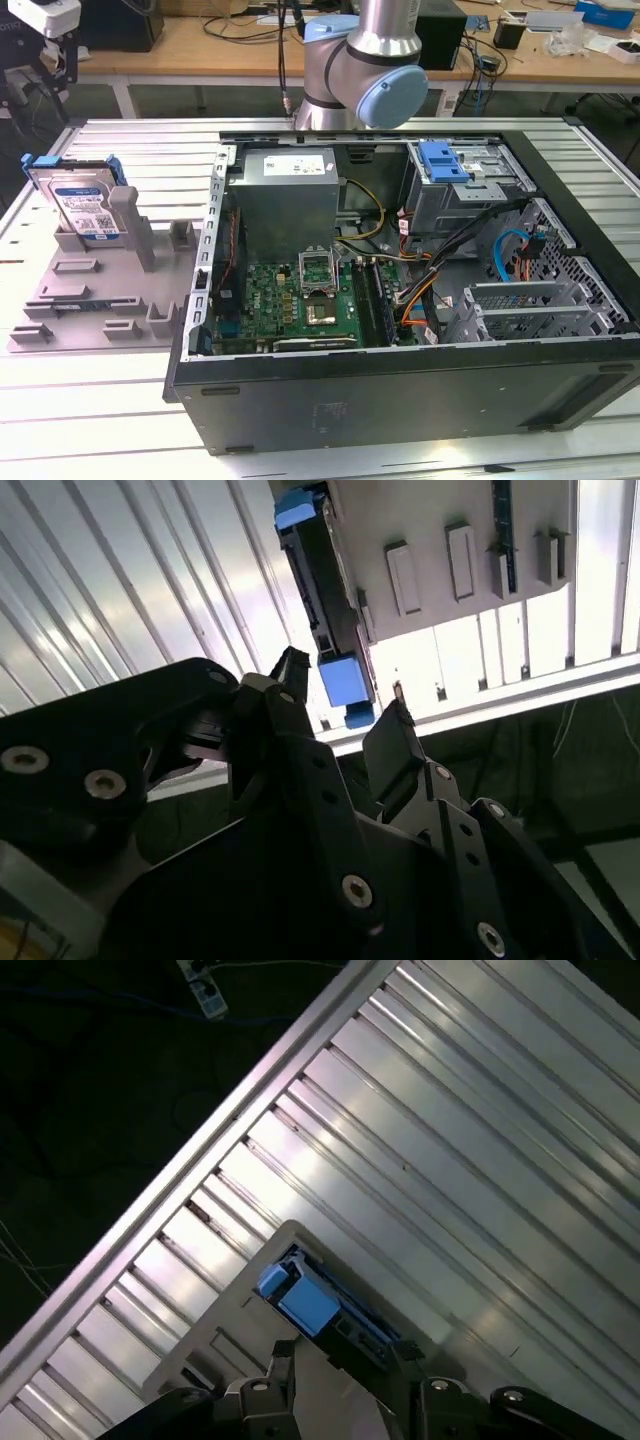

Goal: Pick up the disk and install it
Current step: 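Pick up the disk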

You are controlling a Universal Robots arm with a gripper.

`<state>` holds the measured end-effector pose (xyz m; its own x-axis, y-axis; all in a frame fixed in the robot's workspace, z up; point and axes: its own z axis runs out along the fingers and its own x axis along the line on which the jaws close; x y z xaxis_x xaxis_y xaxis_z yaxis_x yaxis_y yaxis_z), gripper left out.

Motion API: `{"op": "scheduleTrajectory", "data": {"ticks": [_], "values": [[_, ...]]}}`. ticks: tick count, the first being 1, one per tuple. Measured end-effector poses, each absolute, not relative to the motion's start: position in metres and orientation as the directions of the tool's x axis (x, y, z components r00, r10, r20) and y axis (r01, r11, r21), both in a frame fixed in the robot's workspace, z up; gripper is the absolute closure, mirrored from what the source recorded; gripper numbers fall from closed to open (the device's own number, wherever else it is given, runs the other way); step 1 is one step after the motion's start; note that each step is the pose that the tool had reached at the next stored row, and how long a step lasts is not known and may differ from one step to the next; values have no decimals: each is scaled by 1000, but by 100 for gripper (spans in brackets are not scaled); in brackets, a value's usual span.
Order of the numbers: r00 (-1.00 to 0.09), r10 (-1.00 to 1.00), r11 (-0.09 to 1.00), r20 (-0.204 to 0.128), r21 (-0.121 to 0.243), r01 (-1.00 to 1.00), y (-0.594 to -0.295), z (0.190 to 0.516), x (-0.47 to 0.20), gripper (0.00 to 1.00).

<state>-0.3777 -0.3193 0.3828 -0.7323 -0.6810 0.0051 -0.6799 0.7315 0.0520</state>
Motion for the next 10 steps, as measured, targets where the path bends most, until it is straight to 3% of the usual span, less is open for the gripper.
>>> {"op": "scheduleTrajectory", "data": {"ticks": [10], "values": [[-551, -835, 551, 6, 51, -833, -319, 382, -378, 50]]}}
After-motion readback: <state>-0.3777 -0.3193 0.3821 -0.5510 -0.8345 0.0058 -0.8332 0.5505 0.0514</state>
